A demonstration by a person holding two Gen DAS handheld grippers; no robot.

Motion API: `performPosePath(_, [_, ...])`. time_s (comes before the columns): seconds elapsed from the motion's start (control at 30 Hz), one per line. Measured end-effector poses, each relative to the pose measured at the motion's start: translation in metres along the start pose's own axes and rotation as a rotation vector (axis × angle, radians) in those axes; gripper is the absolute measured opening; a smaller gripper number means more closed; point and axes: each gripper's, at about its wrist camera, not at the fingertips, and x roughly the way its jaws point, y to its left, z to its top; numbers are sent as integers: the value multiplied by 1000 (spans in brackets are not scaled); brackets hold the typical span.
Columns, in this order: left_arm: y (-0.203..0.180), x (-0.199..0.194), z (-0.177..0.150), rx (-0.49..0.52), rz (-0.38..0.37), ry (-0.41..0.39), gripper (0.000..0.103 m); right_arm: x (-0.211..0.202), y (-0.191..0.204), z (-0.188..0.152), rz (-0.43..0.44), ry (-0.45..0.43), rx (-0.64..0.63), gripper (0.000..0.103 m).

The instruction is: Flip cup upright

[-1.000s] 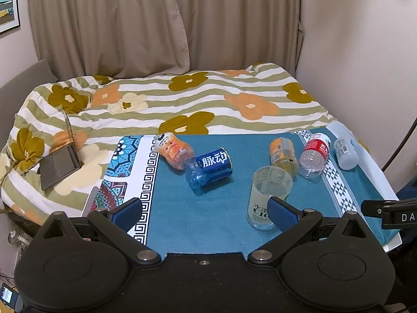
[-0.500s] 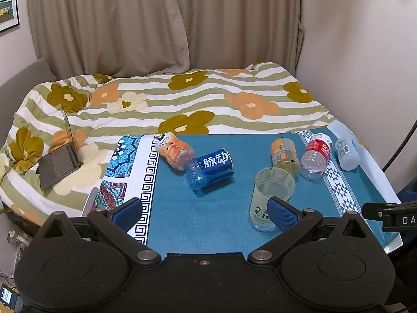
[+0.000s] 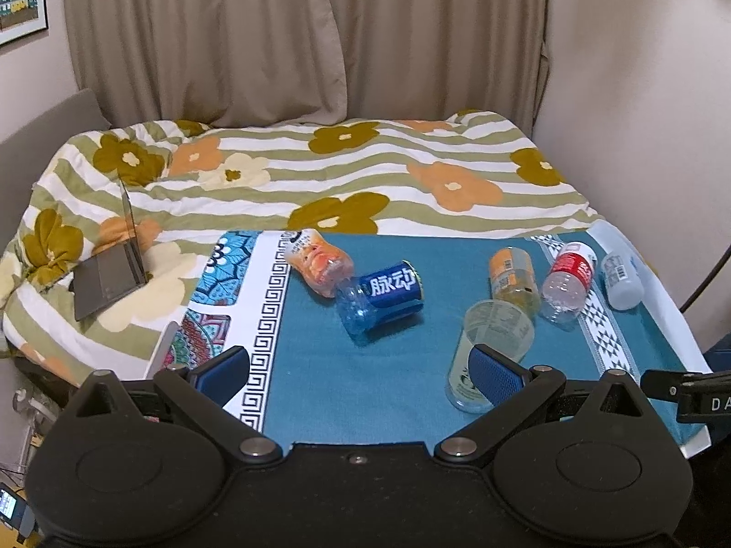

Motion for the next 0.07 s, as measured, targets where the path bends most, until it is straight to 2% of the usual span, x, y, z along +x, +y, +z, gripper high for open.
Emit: performPosePath(0.07, [0, 0, 0, 4, 17, -4, 103, 5, 4, -2, 36, -10, -26, 103])
